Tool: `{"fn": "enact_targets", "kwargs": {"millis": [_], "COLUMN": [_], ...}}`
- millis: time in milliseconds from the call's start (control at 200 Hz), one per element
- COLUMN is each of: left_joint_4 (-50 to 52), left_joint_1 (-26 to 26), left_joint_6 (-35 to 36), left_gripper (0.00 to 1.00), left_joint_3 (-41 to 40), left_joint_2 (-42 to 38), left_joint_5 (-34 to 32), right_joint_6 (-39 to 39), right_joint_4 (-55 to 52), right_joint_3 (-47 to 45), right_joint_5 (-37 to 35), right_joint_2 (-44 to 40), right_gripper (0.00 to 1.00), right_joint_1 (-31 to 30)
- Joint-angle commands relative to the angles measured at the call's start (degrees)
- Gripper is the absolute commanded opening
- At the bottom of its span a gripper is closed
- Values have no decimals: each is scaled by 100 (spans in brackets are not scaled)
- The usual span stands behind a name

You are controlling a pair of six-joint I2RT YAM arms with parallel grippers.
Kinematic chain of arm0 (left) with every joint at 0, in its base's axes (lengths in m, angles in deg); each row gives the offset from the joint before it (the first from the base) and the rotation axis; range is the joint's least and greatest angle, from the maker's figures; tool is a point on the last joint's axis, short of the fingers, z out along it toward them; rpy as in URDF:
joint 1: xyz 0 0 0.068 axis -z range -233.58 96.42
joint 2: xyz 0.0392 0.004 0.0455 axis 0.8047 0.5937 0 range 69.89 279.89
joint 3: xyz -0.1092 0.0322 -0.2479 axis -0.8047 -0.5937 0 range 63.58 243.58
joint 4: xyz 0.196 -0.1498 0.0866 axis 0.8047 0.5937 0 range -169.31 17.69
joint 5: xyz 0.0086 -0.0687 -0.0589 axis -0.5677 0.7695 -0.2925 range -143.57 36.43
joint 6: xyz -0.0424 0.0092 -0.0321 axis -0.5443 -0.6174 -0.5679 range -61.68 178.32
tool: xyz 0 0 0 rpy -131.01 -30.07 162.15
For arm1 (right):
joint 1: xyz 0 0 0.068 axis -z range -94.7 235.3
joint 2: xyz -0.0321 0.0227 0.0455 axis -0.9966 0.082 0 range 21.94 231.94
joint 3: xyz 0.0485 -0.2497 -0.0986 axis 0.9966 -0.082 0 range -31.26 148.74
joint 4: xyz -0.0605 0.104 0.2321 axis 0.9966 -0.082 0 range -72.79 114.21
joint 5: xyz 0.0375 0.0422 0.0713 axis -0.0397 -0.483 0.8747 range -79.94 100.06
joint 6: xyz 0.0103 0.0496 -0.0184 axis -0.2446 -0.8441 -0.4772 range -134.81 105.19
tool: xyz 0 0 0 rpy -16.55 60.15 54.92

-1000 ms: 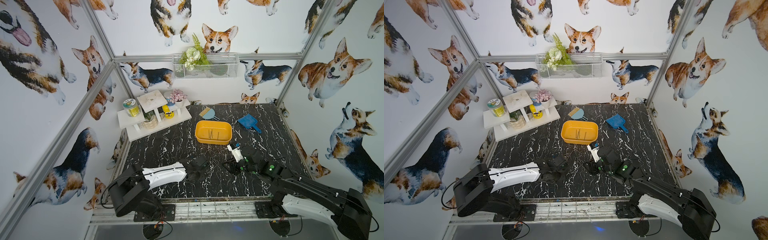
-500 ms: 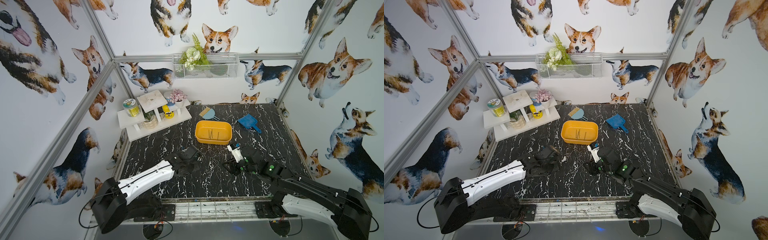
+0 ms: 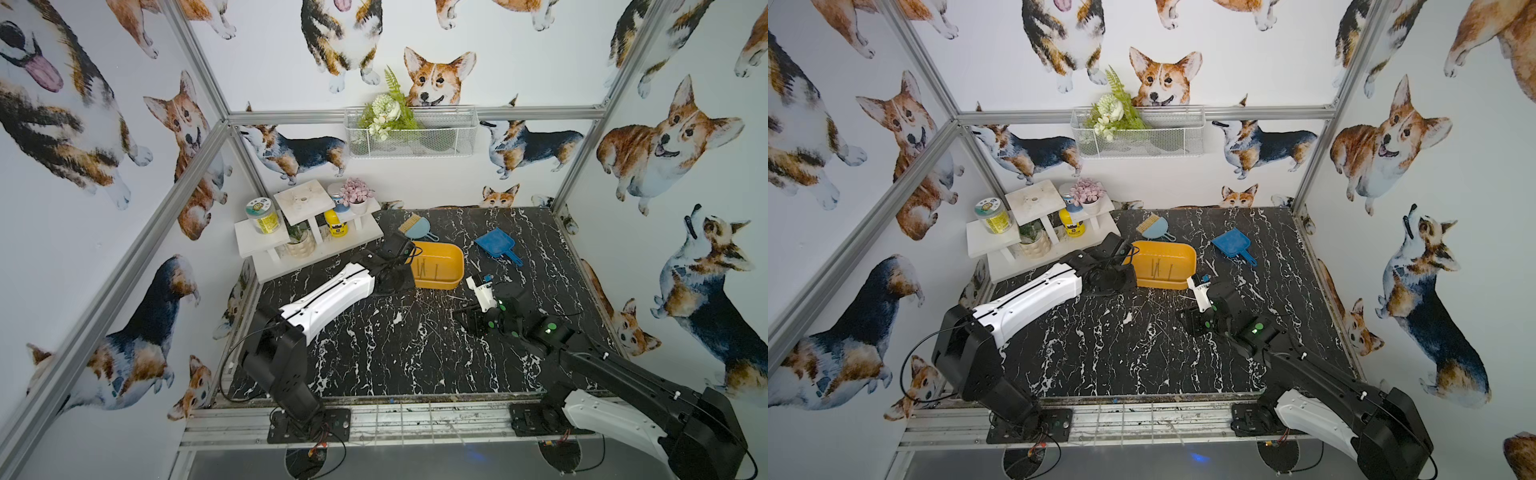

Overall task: Put the nails on the desktop into the storage box
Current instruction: Place the nail in the storage box.

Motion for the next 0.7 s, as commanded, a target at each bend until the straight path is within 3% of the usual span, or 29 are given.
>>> {"fn": "enact_targets", "kwargs": {"millis": [0,415,556,696], "left_joint_4": [191,417,376,314], "left_joint_1": [-87,-333,-346,-357], "left_joint_6": [422,683,684,666], "left_gripper": [0,0,30,43], "left_joint_3": [495,1845,1919,1985], "left_joint_2": [528,1853,1817,1630], "left_joint_5": [220,532,478,388], "right_joint_6": [183,237,248,273], "right_joint_4": [-149,-339,-354,-374], "right_joint_3": [100,140,191,286], "right_joint_5": [86,51,41,33], "right_joint_2": [-46,-157,-139,-61], "right_gripper": [49,49,49,49], "right_joint_1": [63,181,204,230]}}
